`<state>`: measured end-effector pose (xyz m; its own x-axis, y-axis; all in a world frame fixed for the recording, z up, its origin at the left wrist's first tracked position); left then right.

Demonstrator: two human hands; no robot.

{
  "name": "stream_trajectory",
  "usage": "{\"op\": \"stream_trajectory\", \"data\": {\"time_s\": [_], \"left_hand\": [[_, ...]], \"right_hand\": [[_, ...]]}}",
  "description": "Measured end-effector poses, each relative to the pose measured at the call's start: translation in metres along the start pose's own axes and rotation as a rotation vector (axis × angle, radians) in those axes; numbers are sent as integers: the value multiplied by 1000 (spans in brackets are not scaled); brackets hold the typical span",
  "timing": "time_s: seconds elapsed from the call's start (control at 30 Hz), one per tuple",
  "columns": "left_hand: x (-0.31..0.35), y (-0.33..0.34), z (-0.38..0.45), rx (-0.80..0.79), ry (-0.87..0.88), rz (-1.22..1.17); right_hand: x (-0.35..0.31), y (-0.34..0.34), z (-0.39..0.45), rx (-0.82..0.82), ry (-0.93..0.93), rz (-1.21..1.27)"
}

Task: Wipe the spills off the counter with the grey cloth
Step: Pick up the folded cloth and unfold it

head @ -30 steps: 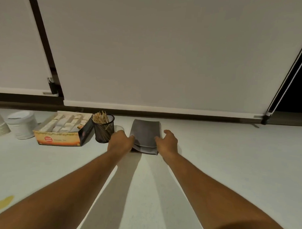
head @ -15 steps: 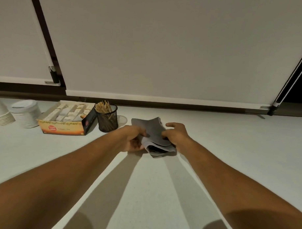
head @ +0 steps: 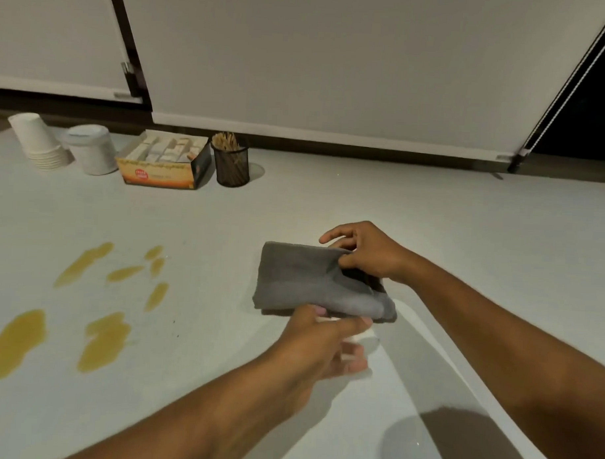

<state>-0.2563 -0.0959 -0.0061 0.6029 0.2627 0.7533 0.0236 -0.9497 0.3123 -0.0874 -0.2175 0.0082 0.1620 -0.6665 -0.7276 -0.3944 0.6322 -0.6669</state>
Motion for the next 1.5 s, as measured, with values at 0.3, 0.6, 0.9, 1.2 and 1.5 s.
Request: {"op": "stream_trajectory", "data": {"time_s": [0.3,0.6,0.9,1.2,1.5], "left_hand": [[87,-79,28,459,529,1026],[112,-99,54,366,634,707],[147,-66,-9,-16,866,574],[192,-12,-90,-217,1101,617],[238,-25,-129,-47,1071,506]], "right_hand": [[-7,15,-20,155,-101,-591],[-12,14,-42,334,-109,-614],[-33,-23,-69,228,-221,-357],[-120,-36,-111,207,-404,-301],[-122,-89,-145,168,-259,-328]]}}
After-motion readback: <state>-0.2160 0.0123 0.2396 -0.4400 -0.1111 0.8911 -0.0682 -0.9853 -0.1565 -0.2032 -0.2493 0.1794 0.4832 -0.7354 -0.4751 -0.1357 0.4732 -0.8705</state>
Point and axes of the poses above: each hand's wrist, its own z-axis towards the middle knuckle, its own y-axis out of the palm, x = y × z, the point moved 6 cm from there along z, towards the middle knuckle, and after that the axes turned 5 degrees about -z, right-handed, at the moved point
